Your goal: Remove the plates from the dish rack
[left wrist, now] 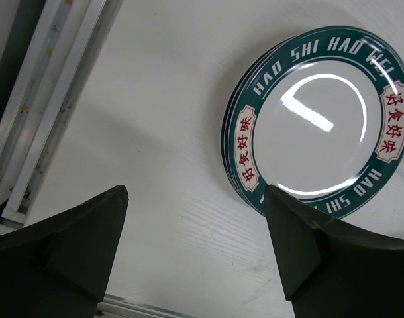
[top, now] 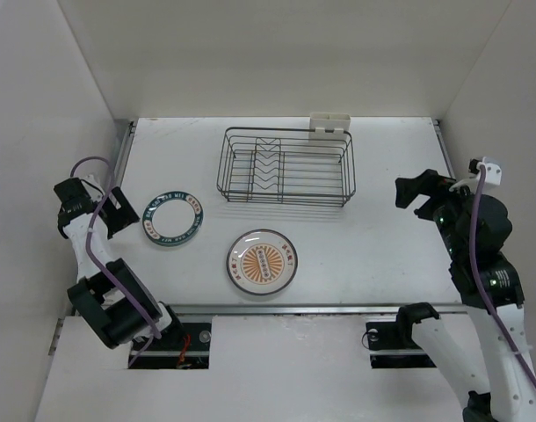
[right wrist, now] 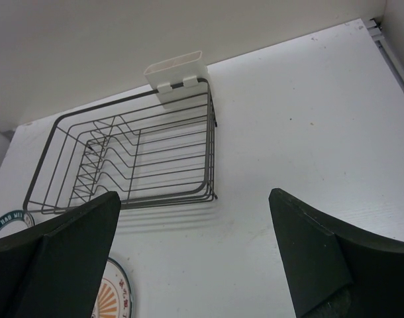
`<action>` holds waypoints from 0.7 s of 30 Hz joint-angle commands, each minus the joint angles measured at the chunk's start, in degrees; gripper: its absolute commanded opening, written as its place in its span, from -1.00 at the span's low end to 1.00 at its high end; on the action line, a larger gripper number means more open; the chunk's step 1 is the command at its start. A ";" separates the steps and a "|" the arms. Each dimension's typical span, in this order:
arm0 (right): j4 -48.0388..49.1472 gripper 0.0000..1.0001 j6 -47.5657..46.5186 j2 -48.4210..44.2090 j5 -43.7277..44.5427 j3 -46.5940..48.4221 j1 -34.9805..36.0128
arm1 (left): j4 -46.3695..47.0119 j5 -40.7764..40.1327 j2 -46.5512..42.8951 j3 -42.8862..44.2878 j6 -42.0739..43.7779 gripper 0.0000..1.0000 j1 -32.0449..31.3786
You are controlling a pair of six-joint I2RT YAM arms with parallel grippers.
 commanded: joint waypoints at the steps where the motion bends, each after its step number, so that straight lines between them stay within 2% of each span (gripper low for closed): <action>1: -1.00 1.00 0.47 -1.81 -0.80 -0.18 -0.33 | -0.49 0.07 0.25 1.27 -0.37 0.62 0.00; 21: -1.01 1.00 0.47 -2.96 -1.41 -1.24 -0.33 | -1.03 0.68 -2.56 1.80 0.15 0.62 0.00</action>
